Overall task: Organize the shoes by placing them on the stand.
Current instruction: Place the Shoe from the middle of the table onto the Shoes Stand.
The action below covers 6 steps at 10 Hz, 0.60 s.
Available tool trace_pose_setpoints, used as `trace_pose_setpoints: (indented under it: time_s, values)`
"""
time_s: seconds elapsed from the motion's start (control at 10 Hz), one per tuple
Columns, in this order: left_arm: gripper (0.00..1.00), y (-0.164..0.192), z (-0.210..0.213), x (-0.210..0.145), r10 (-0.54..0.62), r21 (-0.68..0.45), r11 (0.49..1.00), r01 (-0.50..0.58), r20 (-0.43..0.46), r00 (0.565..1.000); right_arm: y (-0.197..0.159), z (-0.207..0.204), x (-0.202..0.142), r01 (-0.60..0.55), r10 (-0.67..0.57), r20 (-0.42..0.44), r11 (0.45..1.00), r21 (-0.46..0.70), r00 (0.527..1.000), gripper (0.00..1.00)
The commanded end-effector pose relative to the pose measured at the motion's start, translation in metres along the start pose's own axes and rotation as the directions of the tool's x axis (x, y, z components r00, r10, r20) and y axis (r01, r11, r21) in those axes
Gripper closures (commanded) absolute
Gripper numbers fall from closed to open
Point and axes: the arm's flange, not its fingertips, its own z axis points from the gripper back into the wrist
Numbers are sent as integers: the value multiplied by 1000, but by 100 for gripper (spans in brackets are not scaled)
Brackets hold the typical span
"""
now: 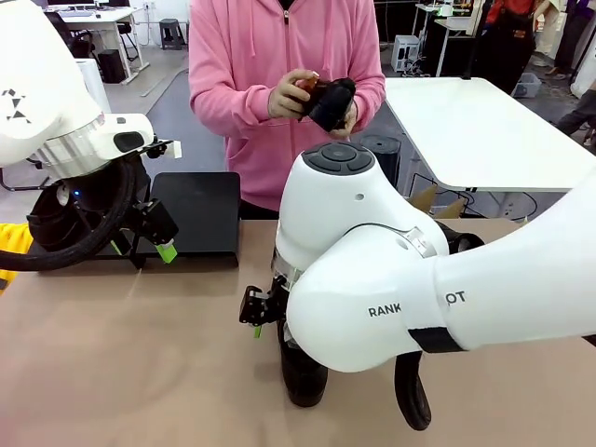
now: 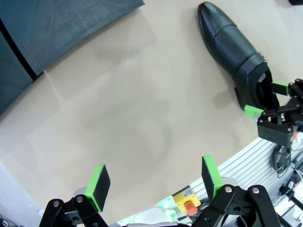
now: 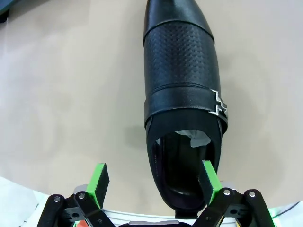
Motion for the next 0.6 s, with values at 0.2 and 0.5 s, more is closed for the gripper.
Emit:
trace_pose_setpoints:
  time_s: [0.2, 0.5]
  values:
    - [0, 1, 1, -3, 1, 12, 1000, -1, -5, 1000, -9, 19, -17, -115, 113, 69, 993, 16, 991, 0]
    - [0, 1, 1, -3, 1, 12, 1000, -1, -5, 1000, -70, 95, -21, -100, 88, 233, 994, 43, 968, 0]
